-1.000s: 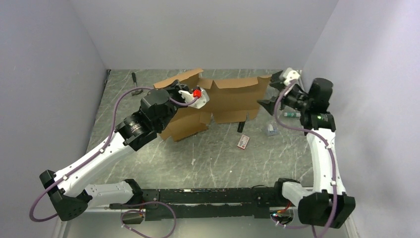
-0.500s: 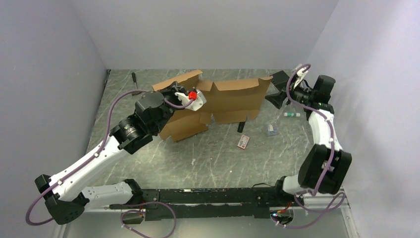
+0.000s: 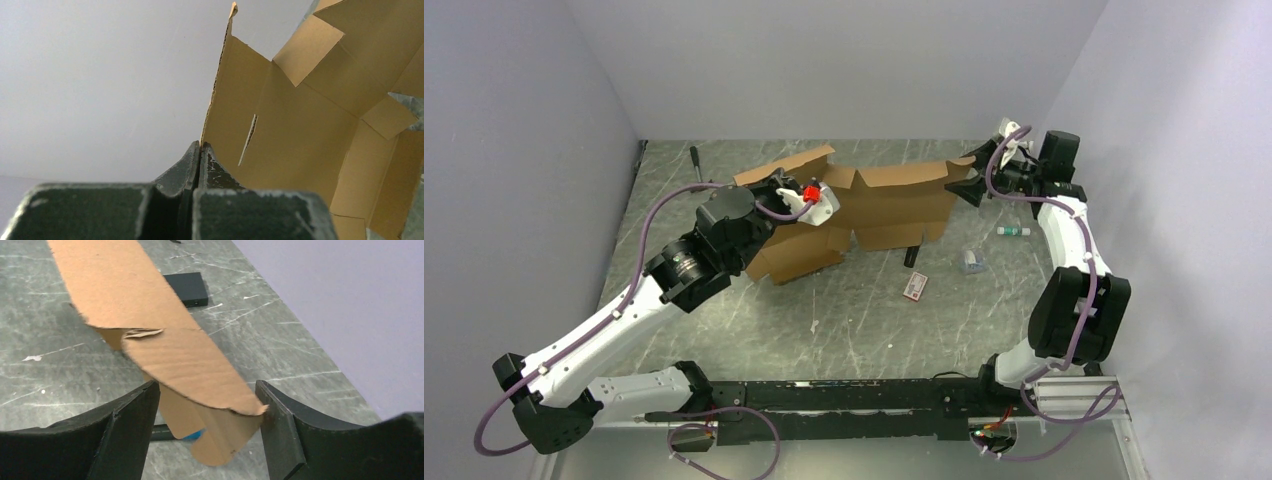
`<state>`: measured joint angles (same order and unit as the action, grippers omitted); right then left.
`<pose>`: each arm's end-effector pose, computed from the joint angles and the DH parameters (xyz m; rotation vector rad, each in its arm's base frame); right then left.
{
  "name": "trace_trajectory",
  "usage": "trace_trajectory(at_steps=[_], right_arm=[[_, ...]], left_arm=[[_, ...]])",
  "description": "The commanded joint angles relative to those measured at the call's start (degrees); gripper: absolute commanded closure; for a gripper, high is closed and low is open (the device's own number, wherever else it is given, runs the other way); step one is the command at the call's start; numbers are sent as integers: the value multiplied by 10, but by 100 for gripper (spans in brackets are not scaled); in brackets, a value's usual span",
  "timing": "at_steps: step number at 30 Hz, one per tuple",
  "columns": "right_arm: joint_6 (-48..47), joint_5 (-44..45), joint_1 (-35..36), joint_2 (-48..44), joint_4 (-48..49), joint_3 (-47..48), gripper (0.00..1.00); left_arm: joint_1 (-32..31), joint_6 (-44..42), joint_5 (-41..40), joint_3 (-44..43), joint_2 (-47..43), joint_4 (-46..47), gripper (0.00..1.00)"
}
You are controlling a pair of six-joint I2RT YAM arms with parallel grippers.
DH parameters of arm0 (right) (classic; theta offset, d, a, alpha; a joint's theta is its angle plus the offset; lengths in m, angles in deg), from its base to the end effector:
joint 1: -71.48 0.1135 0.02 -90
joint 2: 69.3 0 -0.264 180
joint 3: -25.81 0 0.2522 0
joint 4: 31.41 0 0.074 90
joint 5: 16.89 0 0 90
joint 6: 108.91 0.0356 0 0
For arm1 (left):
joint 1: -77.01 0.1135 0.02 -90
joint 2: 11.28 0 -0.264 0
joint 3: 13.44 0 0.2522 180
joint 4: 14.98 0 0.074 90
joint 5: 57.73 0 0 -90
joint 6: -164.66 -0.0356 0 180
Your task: Fold the paper box
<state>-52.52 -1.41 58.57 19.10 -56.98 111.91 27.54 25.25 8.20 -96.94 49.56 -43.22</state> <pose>0.3376 -0.0422 0.3282 -1.0038 1.4352 0.7339 0.1606 -0.1655 0.4308 1.0404 1.3082 0.3491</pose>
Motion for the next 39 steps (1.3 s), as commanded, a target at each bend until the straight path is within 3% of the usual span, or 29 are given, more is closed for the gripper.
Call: trace_trajectory(at_steps=[1,4,10,26,39], right_arm=[[-79,-52,-5,-10,-48,-4,31],[-109,-61,-5,-4,-81,-3,43],[-109,-59,-5,-6,-73,-14,53],[-115,-72,-22,-1,-49,-62,57],[-114,-86,-22,-3,-47,-69,77]], left_arm=[[-3,25,10,-3,-12,30,100],[-3,27,11,-2,-11,31,100],[-3,39,1,-1,-13,35,100],[-3,75,-14,14,-18,37,100],[-3,94,-3,7,-15,26,100]])
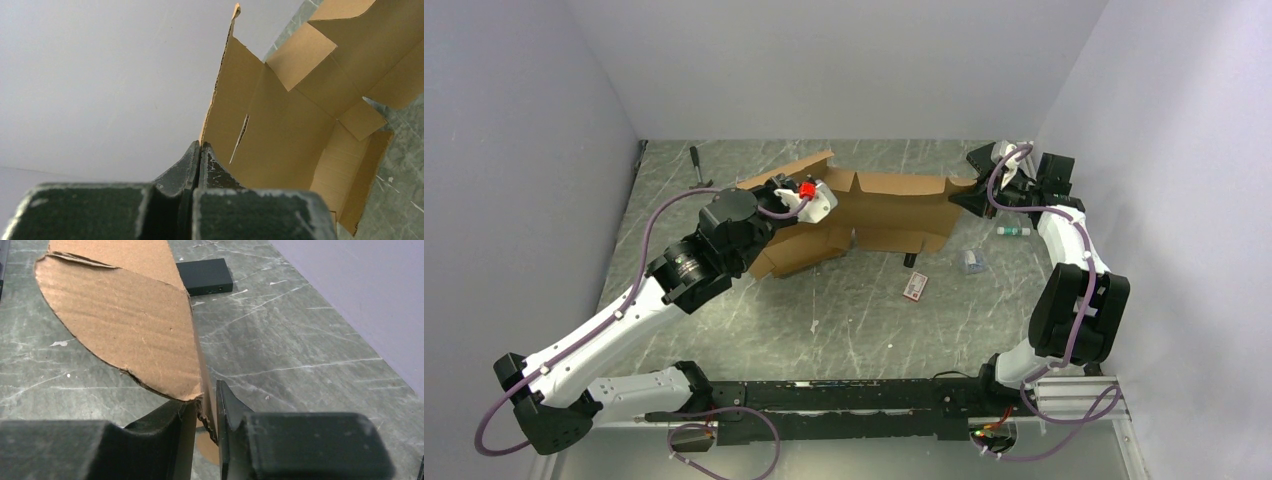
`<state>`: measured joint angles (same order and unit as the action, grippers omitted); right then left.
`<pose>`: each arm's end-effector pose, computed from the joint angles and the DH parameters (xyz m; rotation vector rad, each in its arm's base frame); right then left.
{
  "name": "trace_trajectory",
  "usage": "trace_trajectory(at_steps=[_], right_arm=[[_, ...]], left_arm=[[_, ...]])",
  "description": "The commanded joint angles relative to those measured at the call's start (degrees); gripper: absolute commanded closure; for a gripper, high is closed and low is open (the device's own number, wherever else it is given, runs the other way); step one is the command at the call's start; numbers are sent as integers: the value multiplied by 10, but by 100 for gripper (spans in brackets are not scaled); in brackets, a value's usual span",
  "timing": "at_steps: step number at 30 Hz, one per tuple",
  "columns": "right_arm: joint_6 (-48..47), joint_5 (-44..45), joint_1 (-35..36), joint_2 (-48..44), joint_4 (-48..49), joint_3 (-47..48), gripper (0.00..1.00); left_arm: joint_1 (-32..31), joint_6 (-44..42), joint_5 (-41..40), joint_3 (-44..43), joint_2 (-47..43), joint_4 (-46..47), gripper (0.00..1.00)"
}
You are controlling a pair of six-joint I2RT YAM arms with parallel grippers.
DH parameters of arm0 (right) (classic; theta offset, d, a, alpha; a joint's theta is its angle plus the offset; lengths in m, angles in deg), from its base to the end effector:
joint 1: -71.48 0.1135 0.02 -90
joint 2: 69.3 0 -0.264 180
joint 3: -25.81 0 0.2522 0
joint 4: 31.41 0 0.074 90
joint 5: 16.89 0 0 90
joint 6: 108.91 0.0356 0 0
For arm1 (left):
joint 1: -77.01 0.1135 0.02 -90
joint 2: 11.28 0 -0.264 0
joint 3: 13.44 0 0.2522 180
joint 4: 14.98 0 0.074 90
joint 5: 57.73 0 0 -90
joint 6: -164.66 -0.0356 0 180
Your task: Fold the paper box
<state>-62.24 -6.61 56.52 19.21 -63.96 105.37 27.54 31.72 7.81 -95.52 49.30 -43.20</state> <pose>0.3206 -0.0494 0.2849 -1.0058 1.4474 0.8411 0.1611 -0.1657 0.4234 0.9735 1.3751 0.2742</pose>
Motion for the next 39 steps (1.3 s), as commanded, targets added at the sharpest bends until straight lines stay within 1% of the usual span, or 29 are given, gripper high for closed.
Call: trace_trajectory(at_steps=[1,7,9,12,15,17,19,23,24,28,31,37,39], right_arm=[[-17,-35,0,-4,23,-3,77],[-14,-33,9,0,28,-6,77],[-17,-32,11,2,25,-5,82],[-44,-30,11,4,-6,4,100],[-80,-24,10,-1,-53,18,100],[-84,-18,10,-9,-65,24,100],[-62,-12,9,-23,-56,25,100],[9,7,9,-68,-4,16,100],[16,13,10,-81,-7,16,100],[-19,31,10,-134,-63,15,100],[-24,46,10,-163,-87,3,100],[-49,107,10,-188,-132,-28,100],[-45,122,10,-196,-130,-39,100]], left_arm=[[-3,35,2,-10,-12,23,100],[-3,41,4,-14,-9,18,100],[-3,43,5,-13,-8,18,100],[-3,48,7,-12,-9,17,100],[-3,53,6,-12,-11,18,100],[-3,58,4,-14,-14,18,99],[-3,65,4,-15,-19,17,93],[-3,92,15,-15,-38,3,83],[-3,100,18,-15,-44,-3,81],[-3,146,37,-13,-65,-34,70],[-3,171,54,-6,-83,-47,63],[-3,227,76,0,-117,-73,50],[-3,250,79,0,-128,-88,44]])
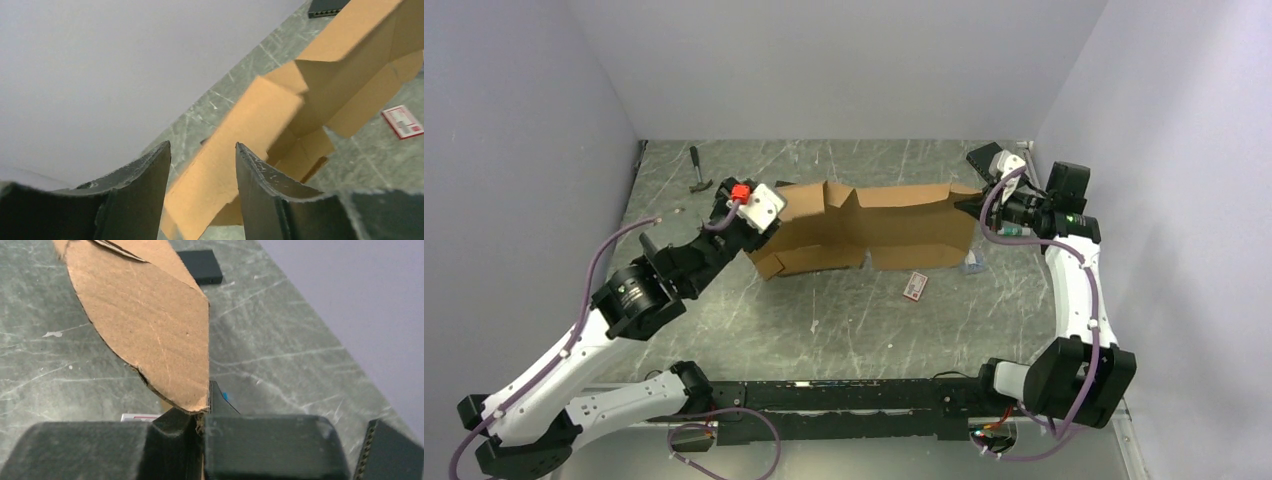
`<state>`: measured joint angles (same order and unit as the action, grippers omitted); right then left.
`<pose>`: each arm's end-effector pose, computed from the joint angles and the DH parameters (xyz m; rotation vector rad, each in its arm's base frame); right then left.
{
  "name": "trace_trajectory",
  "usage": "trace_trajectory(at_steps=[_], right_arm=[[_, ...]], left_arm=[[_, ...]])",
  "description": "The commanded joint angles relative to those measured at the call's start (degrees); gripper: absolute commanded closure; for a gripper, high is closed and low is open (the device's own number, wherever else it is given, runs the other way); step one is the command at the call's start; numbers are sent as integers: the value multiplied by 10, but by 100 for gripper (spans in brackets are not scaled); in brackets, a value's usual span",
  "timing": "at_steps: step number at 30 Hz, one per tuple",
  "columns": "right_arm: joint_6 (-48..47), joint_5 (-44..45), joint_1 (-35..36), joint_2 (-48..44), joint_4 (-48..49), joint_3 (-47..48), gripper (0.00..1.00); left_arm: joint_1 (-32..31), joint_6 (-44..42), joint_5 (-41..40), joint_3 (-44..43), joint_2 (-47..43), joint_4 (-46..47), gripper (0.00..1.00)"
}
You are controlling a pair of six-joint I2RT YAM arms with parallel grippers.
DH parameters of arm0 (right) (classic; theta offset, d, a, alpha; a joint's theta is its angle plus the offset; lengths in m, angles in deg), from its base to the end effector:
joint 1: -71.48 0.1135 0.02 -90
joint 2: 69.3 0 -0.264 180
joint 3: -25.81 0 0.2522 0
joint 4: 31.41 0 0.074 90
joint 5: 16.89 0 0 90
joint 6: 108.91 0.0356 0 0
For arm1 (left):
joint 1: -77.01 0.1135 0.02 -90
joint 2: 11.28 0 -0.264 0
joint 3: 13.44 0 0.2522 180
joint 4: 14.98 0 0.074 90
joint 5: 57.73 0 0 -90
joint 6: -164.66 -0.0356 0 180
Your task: Fold the paper box
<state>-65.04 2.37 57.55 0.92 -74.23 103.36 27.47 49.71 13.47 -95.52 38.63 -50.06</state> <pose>0.2513 -0.0277 0.3443 -1.0649 1.4556 0.6043 0.1197 -0.1227 0.4443 0.7677 1.4257 -0.0650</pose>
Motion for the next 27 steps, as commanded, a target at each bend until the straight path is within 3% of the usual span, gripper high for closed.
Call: trace_trajectory(at_steps=[1,5,9,16,24,27], right_arm=[[-11,39,0,-18,-22,-24,100],[27,63,0,-41,14,-46,100],[58,73,-1,-56,42,-60,100],[70,74,-1,-51,51,-62,100],[87,91,-1,-43,57,-59,100],[91,92,-1,-37,55,-57,100]], left_arm=[[-2,85,17,0,-27,-26,40],[-2,209,-20,7,-69,-51,14],[-3,319,-32,68,-153,-42,4],[-3,385,-83,175,-240,-48,1],[4,417,-94,203,-154,-60,0],[55,441,-37,227,-140,-32,0]])
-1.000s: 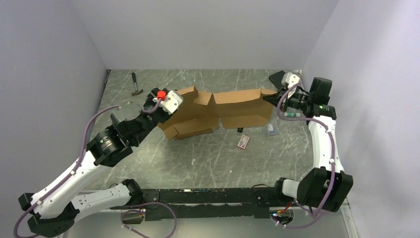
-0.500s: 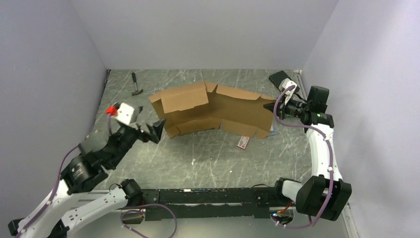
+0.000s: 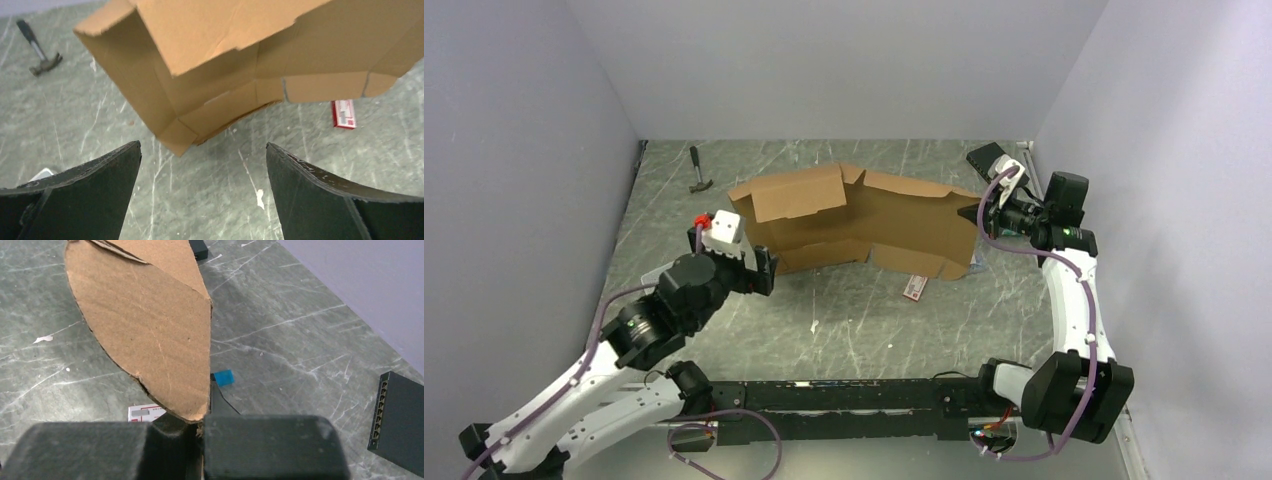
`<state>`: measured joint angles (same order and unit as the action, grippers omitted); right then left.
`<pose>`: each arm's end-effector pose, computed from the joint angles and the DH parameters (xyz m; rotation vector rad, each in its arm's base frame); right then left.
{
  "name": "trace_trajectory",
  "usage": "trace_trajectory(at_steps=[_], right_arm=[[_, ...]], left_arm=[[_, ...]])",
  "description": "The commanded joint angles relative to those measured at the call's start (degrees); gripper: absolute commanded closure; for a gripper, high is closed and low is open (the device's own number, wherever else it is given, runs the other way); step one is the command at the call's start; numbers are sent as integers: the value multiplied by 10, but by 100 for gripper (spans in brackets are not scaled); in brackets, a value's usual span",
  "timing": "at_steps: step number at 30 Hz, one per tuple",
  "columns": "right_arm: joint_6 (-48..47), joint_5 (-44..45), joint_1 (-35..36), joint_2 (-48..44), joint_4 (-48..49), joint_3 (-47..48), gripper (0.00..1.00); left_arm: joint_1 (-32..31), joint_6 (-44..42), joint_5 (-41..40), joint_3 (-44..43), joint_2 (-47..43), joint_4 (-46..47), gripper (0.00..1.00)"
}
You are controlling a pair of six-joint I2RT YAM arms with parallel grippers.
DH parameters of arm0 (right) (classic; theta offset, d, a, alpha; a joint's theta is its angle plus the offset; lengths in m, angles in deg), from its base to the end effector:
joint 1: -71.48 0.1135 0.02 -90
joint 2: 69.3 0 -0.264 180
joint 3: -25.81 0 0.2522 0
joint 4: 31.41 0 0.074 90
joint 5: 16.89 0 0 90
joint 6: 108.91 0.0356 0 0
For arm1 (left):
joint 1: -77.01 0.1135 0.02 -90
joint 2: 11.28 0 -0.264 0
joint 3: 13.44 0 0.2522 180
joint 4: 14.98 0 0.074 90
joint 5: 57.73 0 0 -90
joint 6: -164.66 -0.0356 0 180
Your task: Fold the paper box
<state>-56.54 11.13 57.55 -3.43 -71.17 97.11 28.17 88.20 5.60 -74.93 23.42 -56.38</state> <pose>0.2386 -0.0268 0.3271 -0.9221 1.6334 0.5564 0.0979 -0.0877 0.3508 0.2293 1.7974 -0.3519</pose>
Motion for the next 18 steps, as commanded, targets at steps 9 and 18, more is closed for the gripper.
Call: trace_trajectory(at_steps=[9,18], right_arm=[[9,8,-3,18,17,12,100],[11,-1,-3,33,6,20,100]], left_arm=[[389,150,409,101,59,149,6],[515,225,527,211,160,431,5]])
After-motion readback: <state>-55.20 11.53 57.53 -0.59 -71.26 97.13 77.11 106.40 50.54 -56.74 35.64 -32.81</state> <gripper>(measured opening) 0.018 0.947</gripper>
